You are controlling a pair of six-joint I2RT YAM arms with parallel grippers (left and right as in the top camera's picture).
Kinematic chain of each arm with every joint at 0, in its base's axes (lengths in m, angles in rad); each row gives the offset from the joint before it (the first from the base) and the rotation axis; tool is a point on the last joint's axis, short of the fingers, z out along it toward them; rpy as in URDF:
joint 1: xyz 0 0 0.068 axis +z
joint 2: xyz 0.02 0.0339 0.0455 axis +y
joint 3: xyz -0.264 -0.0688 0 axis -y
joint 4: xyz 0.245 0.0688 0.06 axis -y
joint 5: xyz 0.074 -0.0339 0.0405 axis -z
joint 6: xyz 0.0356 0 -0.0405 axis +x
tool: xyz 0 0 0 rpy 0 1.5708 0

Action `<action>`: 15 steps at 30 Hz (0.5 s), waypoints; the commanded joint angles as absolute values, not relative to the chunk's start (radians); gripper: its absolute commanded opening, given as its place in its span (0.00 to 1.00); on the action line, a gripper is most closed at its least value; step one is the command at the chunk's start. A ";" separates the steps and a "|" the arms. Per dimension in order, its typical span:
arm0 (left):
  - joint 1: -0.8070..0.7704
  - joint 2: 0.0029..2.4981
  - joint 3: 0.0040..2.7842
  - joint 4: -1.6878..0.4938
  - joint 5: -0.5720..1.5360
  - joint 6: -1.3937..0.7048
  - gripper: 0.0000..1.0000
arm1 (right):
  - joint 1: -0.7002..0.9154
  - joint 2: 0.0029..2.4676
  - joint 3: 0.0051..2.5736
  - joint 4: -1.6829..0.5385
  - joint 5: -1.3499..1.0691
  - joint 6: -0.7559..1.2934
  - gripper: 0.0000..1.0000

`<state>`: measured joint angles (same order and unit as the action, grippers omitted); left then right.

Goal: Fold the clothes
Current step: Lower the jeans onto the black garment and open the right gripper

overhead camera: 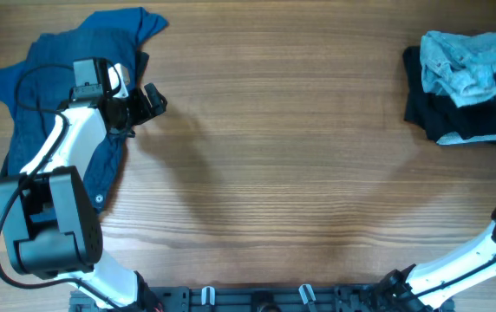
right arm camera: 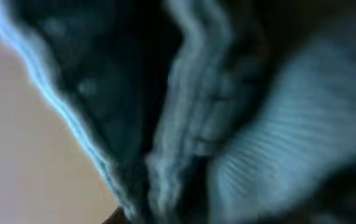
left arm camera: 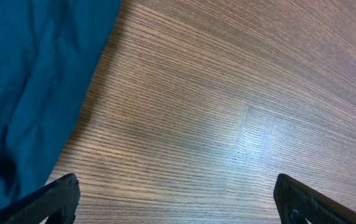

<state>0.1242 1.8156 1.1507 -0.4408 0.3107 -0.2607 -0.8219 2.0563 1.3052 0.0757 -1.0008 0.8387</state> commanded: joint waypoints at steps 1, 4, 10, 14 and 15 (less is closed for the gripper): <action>0.120 1.802 1.145 -0.439 0.305 -0.270 1.00 | -0.828 1.974 1.315 -0.054 -0.892 0.738 0.38; 0.120 1.802 1.145 -0.439 0.306 -0.270 1.00 | -0.831 1.914 1.315 -0.229 -0.752 0.677 0.49; 0.120 1.802 1.145 -0.439 0.306 -0.270 1.00 | -0.831 1.742 1.315 -0.522 -0.480 0.590 0.60; 0.120 1.802 1.145 -0.439 0.306 -0.270 1.00 | -0.825 1.627 1.315 -0.576 -0.469 0.480 0.60; 0.120 1.802 1.145 -0.439 0.306 -0.270 1.00 | -0.821 1.610 1.315 -0.566 -0.485 0.449 0.61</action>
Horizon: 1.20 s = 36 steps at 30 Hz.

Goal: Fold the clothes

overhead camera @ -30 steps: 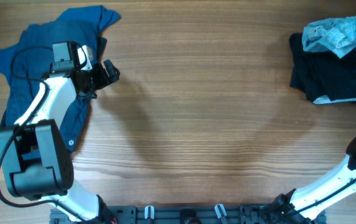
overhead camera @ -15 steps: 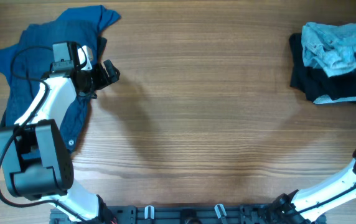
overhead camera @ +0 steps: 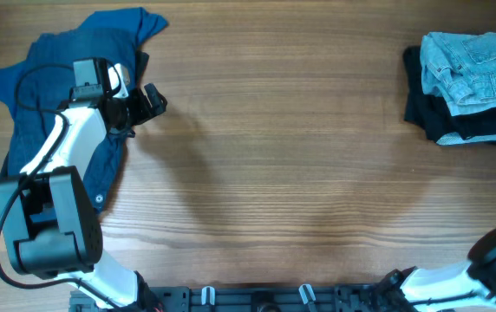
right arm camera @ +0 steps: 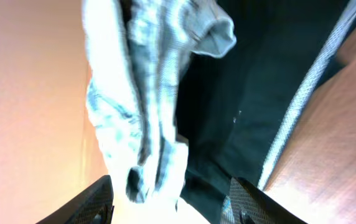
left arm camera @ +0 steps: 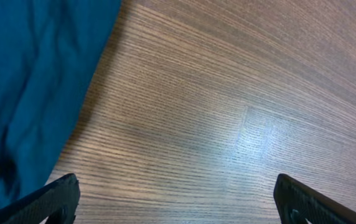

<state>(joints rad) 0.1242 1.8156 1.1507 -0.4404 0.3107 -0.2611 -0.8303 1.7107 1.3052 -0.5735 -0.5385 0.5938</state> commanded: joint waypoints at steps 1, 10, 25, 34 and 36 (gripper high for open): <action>0.120 1.802 1.145 -0.439 0.306 -0.270 1.00 | -0.812 1.594 1.315 -0.537 -0.517 0.401 0.61; 0.120 1.802 1.145 -0.439 0.306 -0.270 1.00 | -0.621 1.626 1.315 -0.234 -0.465 0.007 0.55; 0.120 1.813 1.145 -0.434 0.305 -0.270 1.00 | -0.577 1.966 1.315 0.149 -0.198 0.039 0.99; 0.120 1.816 1.145 -0.439 0.305 -0.270 1.00 | -0.579 1.958 1.315 -0.346 -0.055 0.396 0.83; 0.120 1.816 1.145 -0.439 0.305 -0.270 1.00 | -0.579 1.958 1.314 -0.420 0.003 0.403 0.83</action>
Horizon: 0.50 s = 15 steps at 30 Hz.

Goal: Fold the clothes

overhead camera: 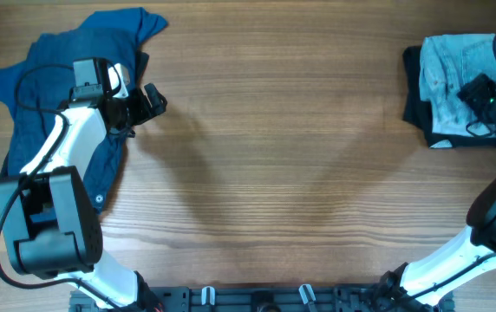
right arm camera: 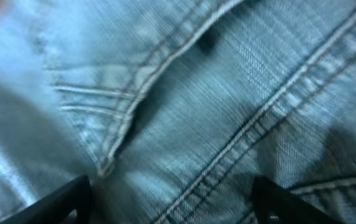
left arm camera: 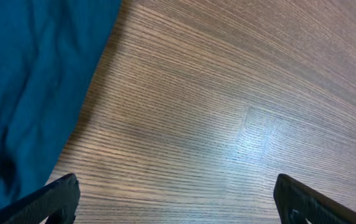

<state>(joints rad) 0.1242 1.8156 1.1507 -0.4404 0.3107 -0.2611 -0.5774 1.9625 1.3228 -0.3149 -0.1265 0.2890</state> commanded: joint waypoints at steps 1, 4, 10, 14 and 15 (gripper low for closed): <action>0.120 1.816 1.145 -0.439 0.305 -0.270 1.00 | -0.580 1.958 1.314 -0.446 0.035 0.403 0.83; 0.120 1.816 1.145 -0.439 0.305 -0.270 1.00 | -0.585 1.958 1.314 -0.471 0.102 0.388 0.90; 0.120 1.816 1.145 -0.439 0.306 -0.270 1.00 | -0.588 1.946 1.316 -0.458 -0.043 0.340 0.92; 0.120 1.816 1.145 -0.439 0.306 -0.270 1.00 | -0.587 1.873 1.317 -0.351 -0.252 0.182 0.93; 0.120 1.816 1.145 -0.439 0.306 -0.270 1.00 | -0.587 1.851 1.317 -0.319 -0.273 0.154 0.94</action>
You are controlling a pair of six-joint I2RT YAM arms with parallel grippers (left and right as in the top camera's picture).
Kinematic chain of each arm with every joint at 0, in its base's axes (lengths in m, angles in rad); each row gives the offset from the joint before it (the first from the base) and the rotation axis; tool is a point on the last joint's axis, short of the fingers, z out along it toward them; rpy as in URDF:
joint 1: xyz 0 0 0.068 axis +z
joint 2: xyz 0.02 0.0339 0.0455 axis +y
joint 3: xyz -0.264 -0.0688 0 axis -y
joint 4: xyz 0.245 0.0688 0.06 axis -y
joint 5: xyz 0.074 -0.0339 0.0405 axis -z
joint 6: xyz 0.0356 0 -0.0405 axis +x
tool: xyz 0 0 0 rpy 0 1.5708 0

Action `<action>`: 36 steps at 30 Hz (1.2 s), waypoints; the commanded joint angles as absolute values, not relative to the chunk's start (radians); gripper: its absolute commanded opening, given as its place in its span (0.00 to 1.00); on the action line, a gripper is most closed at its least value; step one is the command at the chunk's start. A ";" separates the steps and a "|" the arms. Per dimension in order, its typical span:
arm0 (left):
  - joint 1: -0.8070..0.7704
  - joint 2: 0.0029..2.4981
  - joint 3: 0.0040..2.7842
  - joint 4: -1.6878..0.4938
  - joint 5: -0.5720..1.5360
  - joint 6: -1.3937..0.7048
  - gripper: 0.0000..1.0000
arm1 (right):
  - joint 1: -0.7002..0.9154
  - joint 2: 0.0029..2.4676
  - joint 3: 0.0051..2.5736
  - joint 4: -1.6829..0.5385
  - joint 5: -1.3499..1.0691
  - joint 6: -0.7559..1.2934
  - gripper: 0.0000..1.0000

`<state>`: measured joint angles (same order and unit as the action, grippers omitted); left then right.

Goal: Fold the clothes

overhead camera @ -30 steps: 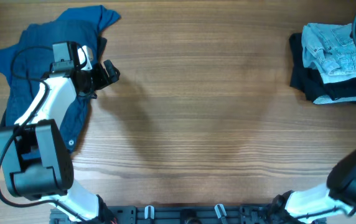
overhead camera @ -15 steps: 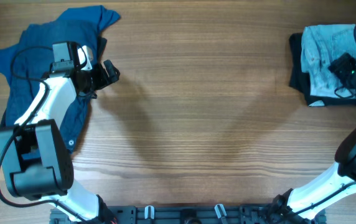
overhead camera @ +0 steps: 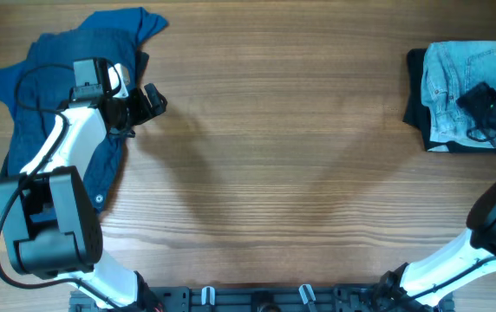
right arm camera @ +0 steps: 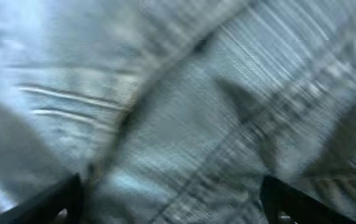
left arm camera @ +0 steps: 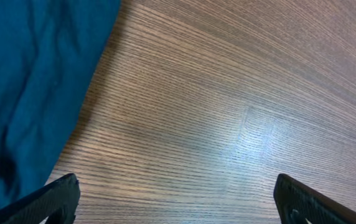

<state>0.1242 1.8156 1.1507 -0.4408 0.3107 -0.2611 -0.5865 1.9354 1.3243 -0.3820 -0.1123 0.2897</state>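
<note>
A crumpled blue shirt (overhead camera: 48, 78) lies at the table's far left, its edge filling the left wrist view (left arm camera: 28, 81). My left gripper (overhead camera: 148, 101) hovers open beside it over bare wood, nothing between its fingers. At the far right, folded light denim jeans (overhead camera: 452, 82) rest on a folded black garment (overhead camera: 420, 104). My right gripper (overhead camera: 476, 104) sits open directly over the jeans; its wrist view is blurred denim (right arm camera: 178, 106) with both fingertips wide apart.
The wooden table (overhead camera: 274, 173) stretches between the two clothing piles. A black mounting rail (overhead camera: 257, 299) runs along the near edge. The left arm's white body (overhead camera: 66, 147) lies across the shirt's lower part.
My right gripper has shifted slightly over the jeans, which now lie a little flatter on the black garment. The left arm and the blue shirt are unchanged.
The jeans first lay bunched on the black garment with my right gripper at their right edge, pressed into the cloth. The right gripper then sat off the pile's right edge with the jeans looser. Later it was open over smoothed jeans, as now. The left gripper never moved.
</note>
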 commanded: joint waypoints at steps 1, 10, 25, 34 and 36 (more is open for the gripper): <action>0.120 1.816 1.145 -0.439 0.306 -0.270 1.00 | -0.587 1.830 1.317 -0.281 -0.286 0.128 0.97; 0.120 1.816 1.145 -0.426 0.305 -0.270 1.00 | -0.581 1.908 1.316 0.133 -0.227 -0.201 0.99; 0.120 1.816 1.145 -0.427 0.305 -0.270 1.00 | -0.583 2.310 1.316 0.325 -0.128 -0.227 1.00; 0.120 1.811 1.145 -0.418 0.305 -0.269 1.00 | -0.582 2.077 1.317 0.375 -0.260 -0.148 1.00; 0.123 1.792 1.145 -0.419 0.305 -0.265 1.00 | -0.581 1.954 1.317 0.355 -0.313 -0.147 1.00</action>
